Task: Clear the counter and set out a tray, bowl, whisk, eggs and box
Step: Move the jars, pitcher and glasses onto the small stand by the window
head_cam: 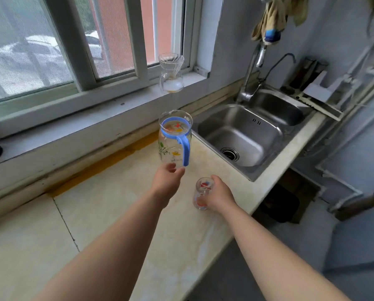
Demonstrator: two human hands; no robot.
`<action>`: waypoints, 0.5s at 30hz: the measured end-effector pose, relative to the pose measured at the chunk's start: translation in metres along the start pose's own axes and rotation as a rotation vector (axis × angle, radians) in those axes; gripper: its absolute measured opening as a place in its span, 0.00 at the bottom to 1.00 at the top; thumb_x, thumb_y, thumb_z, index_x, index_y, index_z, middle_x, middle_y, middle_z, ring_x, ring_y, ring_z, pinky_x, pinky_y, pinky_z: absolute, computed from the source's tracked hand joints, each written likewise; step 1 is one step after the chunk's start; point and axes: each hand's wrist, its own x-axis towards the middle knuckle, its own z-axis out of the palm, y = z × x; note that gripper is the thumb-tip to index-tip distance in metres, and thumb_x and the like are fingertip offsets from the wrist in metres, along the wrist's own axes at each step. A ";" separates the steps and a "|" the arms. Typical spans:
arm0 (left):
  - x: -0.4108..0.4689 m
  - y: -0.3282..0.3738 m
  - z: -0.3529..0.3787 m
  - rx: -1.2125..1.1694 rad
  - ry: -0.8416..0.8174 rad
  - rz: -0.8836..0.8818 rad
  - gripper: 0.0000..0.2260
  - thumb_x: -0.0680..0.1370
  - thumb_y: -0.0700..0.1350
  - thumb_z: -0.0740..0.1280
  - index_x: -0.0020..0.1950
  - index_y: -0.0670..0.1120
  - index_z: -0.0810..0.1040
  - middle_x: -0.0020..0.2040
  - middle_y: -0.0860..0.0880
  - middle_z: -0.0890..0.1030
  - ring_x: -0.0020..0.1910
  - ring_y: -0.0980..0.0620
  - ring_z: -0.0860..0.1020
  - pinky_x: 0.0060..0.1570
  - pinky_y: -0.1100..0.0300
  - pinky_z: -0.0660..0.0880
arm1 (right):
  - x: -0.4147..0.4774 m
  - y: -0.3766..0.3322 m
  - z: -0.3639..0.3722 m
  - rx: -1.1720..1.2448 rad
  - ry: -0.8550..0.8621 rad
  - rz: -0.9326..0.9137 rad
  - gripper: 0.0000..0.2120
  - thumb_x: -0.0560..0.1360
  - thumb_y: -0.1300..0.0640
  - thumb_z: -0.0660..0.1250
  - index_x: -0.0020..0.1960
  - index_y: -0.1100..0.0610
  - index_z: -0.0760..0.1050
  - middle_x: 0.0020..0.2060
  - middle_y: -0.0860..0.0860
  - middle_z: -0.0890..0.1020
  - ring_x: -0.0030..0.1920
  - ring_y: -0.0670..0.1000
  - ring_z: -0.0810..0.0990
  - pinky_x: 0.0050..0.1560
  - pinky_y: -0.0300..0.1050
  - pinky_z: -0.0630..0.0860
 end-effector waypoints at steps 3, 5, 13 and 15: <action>0.021 0.012 0.005 -0.002 0.000 0.011 0.25 0.79 0.50 0.64 0.74 0.42 0.65 0.69 0.46 0.73 0.58 0.51 0.74 0.52 0.59 0.68 | 0.011 0.003 0.007 0.059 -0.003 0.030 0.39 0.66 0.60 0.74 0.73 0.54 0.61 0.66 0.51 0.73 0.60 0.51 0.75 0.55 0.38 0.71; 0.035 0.020 0.008 -0.008 -0.013 0.013 0.25 0.79 0.52 0.63 0.74 0.43 0.65 0.69 0.46 0.73 0.62 0.49 0.74 0.54 0.58 0.69 | 0.019 0.003 0.008 0.118 0.011 0.047 0.34 0.65 0.62 0.74 0.69 0.54 0.66 0.61 0.49 0.76 0.53 0.49 0.76 0.50 0.40 0.74; 0.061 0.036 0.025 -0.109 -0.075 0.019 0.17 0.82 0.51 0.59 0.64 0.41 0.75 0.52 0.50 0.79 0.52 0.52 0.75 0.47 0.57 0.69 | 0.042 -0.004 -0.005 0.182 0.049 0.061 0.32 0.66 0.60 0.75 0.67 0.53 0.68 0.55 0.47 0.75 0.51 0.49 0.77 0.41 0.38 0.76; 0.062 0.034 0.024 -0.150 -0.038 0.017 0.17 0.82 0.51 0.57 0.61 0.40 0.76 0.48 0.50 0.79 0.49 0.52 0.75 0.43 0.59 0.70 | 0.043 -0.005 -0.006 0.170 0.065 0.058 0.32 0.65 0.59 0.75 0.67 0.53 0.68 0.58 0.49 0.77 0.54 0.50 0.77 0.52 0.42 0.77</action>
